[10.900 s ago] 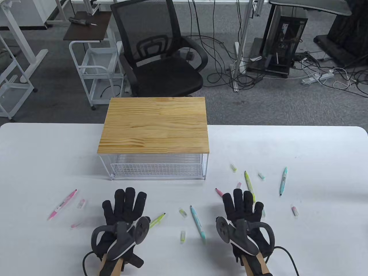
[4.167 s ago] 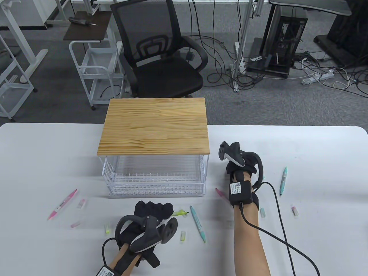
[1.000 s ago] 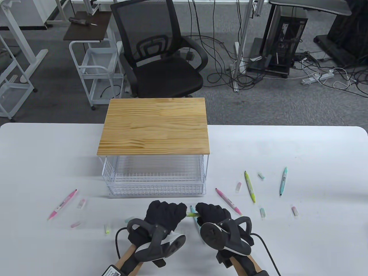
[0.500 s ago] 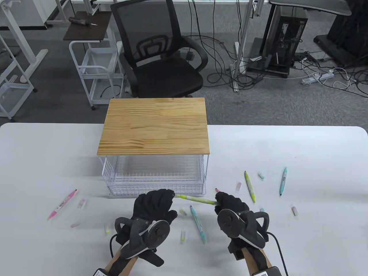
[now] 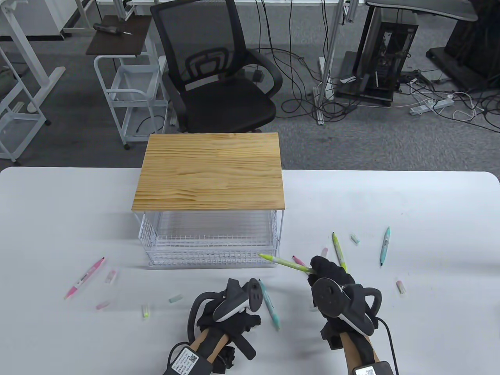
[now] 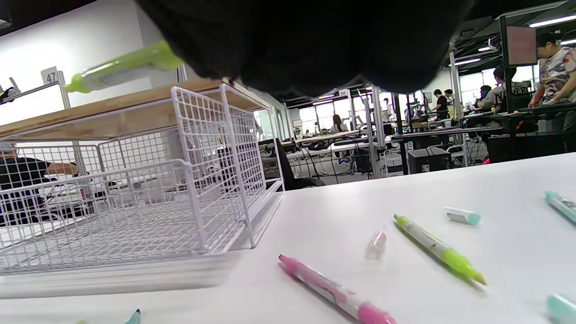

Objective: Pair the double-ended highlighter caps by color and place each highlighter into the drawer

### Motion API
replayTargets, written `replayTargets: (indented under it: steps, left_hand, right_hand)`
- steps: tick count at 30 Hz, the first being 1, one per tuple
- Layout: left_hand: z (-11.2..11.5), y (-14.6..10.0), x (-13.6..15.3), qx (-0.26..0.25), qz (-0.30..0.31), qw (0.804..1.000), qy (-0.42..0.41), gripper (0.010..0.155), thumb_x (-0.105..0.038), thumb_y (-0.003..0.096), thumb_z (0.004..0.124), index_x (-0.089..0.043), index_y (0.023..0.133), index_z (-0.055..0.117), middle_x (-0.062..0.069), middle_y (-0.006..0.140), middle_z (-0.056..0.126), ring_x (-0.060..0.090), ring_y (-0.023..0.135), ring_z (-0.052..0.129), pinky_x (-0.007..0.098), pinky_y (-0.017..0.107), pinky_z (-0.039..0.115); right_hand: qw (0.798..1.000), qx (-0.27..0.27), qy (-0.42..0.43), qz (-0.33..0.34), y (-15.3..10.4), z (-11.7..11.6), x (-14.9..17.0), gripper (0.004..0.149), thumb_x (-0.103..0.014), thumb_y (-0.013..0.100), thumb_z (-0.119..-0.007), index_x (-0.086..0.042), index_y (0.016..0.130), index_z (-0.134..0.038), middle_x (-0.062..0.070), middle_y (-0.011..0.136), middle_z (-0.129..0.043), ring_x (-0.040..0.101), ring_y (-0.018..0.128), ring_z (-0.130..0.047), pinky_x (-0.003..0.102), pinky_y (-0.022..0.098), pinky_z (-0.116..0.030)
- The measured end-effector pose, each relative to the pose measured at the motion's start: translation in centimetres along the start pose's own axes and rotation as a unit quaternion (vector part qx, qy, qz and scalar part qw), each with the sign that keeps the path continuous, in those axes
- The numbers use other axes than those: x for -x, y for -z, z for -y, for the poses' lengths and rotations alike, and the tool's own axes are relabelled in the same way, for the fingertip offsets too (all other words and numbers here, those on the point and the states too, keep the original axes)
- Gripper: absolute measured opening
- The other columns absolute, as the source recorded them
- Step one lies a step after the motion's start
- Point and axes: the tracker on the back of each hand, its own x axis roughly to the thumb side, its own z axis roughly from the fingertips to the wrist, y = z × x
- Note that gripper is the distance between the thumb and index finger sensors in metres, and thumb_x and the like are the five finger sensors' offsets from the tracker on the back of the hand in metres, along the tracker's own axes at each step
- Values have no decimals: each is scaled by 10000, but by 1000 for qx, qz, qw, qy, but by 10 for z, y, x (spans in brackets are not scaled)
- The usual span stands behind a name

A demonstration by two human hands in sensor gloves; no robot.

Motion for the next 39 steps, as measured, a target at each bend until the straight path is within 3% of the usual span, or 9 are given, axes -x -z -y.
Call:
replayTargets:
  steps: [7, 15, 18, 19, 21, 25, 28, 31, 39]
  left_hand:
    - [4, 2, -18, 2, -31, 998, 46, 739, -652, 473, 749, -162, 1016, 638, 97, 884, 820, 312, 825, 865, 590, 703, 683]
    - [5, 5, -2, -11, -12, 1000, -14, 531, -510, 510, 792, -218, 943, 693, 22, 786, 879, 248, 754, 903, 569, 705, 697]
    - [-3, 3, 17, 35, 11, 997, -69, 502, -498, 548, 719, -304, 1000, 619, 14, 970, 793, 243, 860, 853, 588, 742, 643]
    - [-10, -2, 28, 11, 29, 994, -106, 494, -479, 558, 702, -300, 1008, 609, 48, 1039, 766, 258, 871, 863, 593, 732, 653]
    - [-26, -13, 46, -49, 33, 989, -132, 495, -455, 575, 681, -293, 1023, 549, 71, 1032, 808, 257, 819, 924, 569, 705, 702]
    - [-51, -41, 68, -187, 42, 977, -96, 483, -431, 576, 667, -324, 1020, 511, 36, 957, 868, 178, 687, 982, 503, 681, 761]
    - [-54, -55, 69, -256, 78, 961, -66, 480, -419, 560, 668, -389, 1011, 503, -4, 945, 859, 153, 681, 972, 488, 693, 759]
    - [-51, -63, 65, -315, 74, 945, -40, 483, -414, 540, 673, -426, 995, 510, -32, 917, 863, 129, 649, 971, 477, 683, 768]
    - [-50, -63, 65, -322, 56, 944, -43, 488, -406, 539, 666, -409, 1000, 504, -36, 915, 862, 123, 648, 973, 470, 678, 775]
  right_hand:
    - [1000, 5, 5, -5, 1, 1, 2, 511, -308, 502, -753, -183, 965, -576, 54, 808, -843, 148, 571, -917, 490, 481, -875]
    - [1000, 2, 1, 0, 0, 1, 0, 512, -310, 504, -752, -182, 967, -575, 53, 809, -842, 150, 572, -916, 472, 500, -865]
    - [1000, -1, 8, 7, 0, 1, -1, 511, -308, 504, -750, -183, 967, -574, 53, 811, -841, 151, 574, -915, 481, 496, -866]
    - [1000, -5, 11, 10, 0, 1, -2, 512, -306, 504, -750, -183, 968, -573, 55, 812, -840, 152, 576, -915, 483, 497, -865]
    - [1000, -6, 9, 19, 0, 1, -4, 513, -306, 502, -751, -184, 968, -573, 54, 813, -840, 153, 577, -915, 490, 493, -867]
    - [998, -20, -8, 54, 0, 1, -15, 515, -302, 497, -750, -187, 967, -573, 46, 817, -839, 153, 586, -913, 493, 500, -868]
    - [997, -20, 2, 75, -1, 3, -23, 515, -300, 495, -750, -189, 966, -573, 44, 819, -837, 153, 588, -914, 494, 504, -866]
    - [995, -20, -8, 93, -2, 5, -29, 516, -301, 494, -751, -194, 966, -572, 39, 822, -835, 151, 592, -913, 494, 508, -867]
    - [994, -29, -19, 100, -3, 5, -31, 517, -300, 491, -754, -196, 965, -574, 38, 820, -837, 152, 593, -914, 496, 509, -868]
